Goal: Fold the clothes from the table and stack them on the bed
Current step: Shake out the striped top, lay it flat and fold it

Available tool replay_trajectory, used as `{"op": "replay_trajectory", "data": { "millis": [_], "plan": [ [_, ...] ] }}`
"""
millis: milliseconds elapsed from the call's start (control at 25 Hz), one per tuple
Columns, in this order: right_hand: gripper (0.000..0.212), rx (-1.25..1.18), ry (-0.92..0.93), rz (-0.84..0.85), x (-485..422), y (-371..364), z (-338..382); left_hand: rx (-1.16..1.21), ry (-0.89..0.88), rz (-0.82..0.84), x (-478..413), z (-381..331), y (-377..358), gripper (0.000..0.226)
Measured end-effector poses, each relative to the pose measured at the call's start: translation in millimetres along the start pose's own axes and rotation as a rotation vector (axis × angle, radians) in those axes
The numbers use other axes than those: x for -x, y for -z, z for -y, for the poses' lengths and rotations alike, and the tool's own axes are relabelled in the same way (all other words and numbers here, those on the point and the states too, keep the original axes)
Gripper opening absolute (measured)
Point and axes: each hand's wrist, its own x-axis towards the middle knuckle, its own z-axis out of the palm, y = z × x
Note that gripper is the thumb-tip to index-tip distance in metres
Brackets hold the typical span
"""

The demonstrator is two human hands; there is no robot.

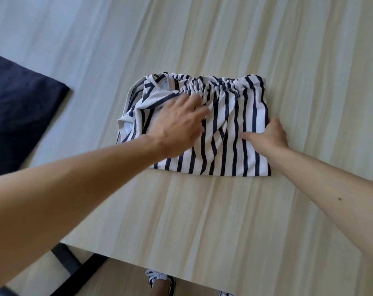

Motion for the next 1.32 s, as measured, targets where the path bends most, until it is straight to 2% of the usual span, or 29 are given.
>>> {"op": "replay_trajectory", "data": {
  "millis": [80, 120, 200, 280, 360, 440, 560, 640, 720, 760, 800, 840, 880, 920, 1000, 1080, 1160, 1200, 1280, 1320],
  "plan": [
    [0.056, -0.142, -0.054, 0.064, 0, 0, -7, -0.052, 0.166, 0.231, -7, -3, -23, 0.071],
    [0.049, -0.22, -0.081, 0.104, 2, 2, -10, -0.057, 0.255, 0.283, -13, 2, -29, 0.081],
    [0.035, -0.365, -0.083, 0.183, 7, 10, -8, -0.083, 0.283, 0.324, -22, 15, -39, 0.091],
    [0.038, -0.489, -0.035, 0.258, 19, 23, 6, -0.099, 0.208, 0.256, -18, 21, -40, 0.088],
    [0.044, -0.567, 0.05, 0.302, 37, 38, 33, -0.125, 0.127, 0.111, 2, 23, -38, 0.08],
    [0.047, -0.501, 0.191, 0.307, 57, 47, 69, -0.098, 0.064, 0.09, 33, 27, -40, 0.073],
    [0.052, -0.301, 0.52, 0.322, 102, 25, 137, 0.002, 0.044, 0.106, 95, 44, -44, 0.066],
    [0.044, -0.126, 0.697, 0.445, 129, 2, 167, 0.14, 0.153, -0.031, 132, 51, -39, 0.056],
    [0.033, 0.132, 0.727, 0.591, 147, -23, 182, 0.268, 0.5, -0.22, 158, 63, -29, 0.045],
    [0.034, 0.24, 0.725, 0.577, 148, -34, 182, 0.329, 0.715, -0.318, 163, 69, -22, 0.042],
    [0.039, 0.299, 0.729, 0.499, 144, -43, 178, 0.377, 0.877, -0.412, 163, 72, -13, 0.041],
    [0.045, 0.305, 0.736, 0.387, 137, -51, 172, 0.41, 0.944, -0.509, 157, 73, -3, 0.04],
    [0.051, 0.285, 0.757, 0.283, 128, -58, 167, 0.435, 0.909, -0.59, 147, 70, 6, 0.038],
    [0.055, 0.275, 0.792, 0.2, 116, -63, 161, 0.442, 0.792, -0.632, 131, 62, 12, 0.037],
    [0.058, 0.382, 0.914, 0.128, 85, -76, 150, 0.4, 0.474, -0.544, 97, 40, 11, 0.045],
    [0.058, 0.647, 0.992, 0.15, 56, -84, 144, 0.266, 0.283, -0.287, 77, 28, -15, 0.063],
    [0.06, 0.848, 0.97, 0.156, 30, -84, 147, 0.082, 0.269, -0.007, 76, 40, -50, 0.072],
    [0.065, 0.885, 0.94, 0.142, 18, -84, 152, 0.027, 0.28, 0.067, 82, 52, -63, 0.073],
    [0.087, 0.854, 0.855, 0.122, 3, -77, 169, 0.021, 0.333, 0.046, 95, 60, -68, 0.069],
    [0.101, 0.792, 0.81, 0.177, 2, -75, 179, 0.076, 0.451, -0.022, 104, 56, -62, 0.07]
  ]
}}
